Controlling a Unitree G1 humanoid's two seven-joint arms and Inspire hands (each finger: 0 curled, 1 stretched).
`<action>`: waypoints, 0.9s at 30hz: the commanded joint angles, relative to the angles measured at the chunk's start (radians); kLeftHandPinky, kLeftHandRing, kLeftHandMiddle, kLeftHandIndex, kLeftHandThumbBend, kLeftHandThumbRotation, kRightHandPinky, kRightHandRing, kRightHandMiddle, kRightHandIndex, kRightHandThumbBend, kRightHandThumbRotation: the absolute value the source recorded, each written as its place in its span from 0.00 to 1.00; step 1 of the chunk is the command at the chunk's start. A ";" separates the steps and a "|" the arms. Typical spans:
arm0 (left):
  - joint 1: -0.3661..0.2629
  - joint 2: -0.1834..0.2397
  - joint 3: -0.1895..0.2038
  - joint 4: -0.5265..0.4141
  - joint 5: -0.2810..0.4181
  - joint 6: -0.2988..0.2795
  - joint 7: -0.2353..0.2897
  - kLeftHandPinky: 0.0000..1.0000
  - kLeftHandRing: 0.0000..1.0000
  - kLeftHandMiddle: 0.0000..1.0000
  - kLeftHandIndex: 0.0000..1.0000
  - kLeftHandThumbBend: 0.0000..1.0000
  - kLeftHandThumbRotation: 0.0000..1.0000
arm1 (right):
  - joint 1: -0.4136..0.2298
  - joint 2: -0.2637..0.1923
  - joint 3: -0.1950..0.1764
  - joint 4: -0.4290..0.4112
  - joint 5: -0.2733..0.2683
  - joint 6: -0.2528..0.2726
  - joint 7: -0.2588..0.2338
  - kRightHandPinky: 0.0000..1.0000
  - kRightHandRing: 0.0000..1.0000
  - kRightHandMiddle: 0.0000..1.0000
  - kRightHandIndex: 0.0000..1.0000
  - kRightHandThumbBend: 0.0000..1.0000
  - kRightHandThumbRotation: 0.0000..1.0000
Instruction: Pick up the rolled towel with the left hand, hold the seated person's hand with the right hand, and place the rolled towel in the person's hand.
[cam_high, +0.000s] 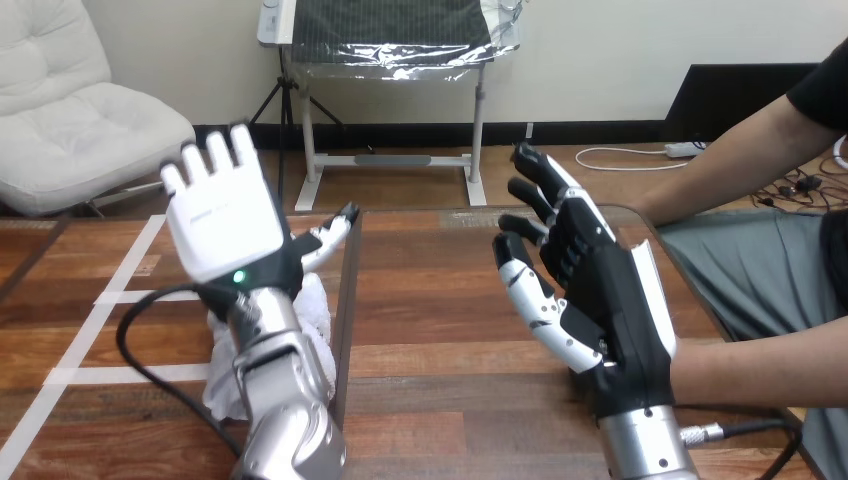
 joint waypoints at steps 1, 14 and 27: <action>-0.071 0.031 -0.017 0.031 -0.024 0.013 0.017 1.00 1.00 1.00 1.00 0.80 0.85 | -0.067 0.005 0.003 0.004 0.007 -0.030 0.000 0.80 0.91 0.93 0.88 0.29 0.28; -0.119 0.041 -0.026 0.062 -0.102 0.062 -0.044 1.00 1.00 1.00 1.00 0.83 0.88 | -0.070 -0.002 0.003 0.006 0.015 -0.034 0.013 0.80 0.91 0.93 0.88 0.30 0.30; -0.181 0.055 -0.048 0.120 -0.156 0.129 -0.120 0.99 0.98 1.00 1.00 0.88 0.89 | -0.065 -0.011 0.004 -0.005 0.009 -0.028 0.018 0.81 0.92 0.94 0.88 0.33 0.33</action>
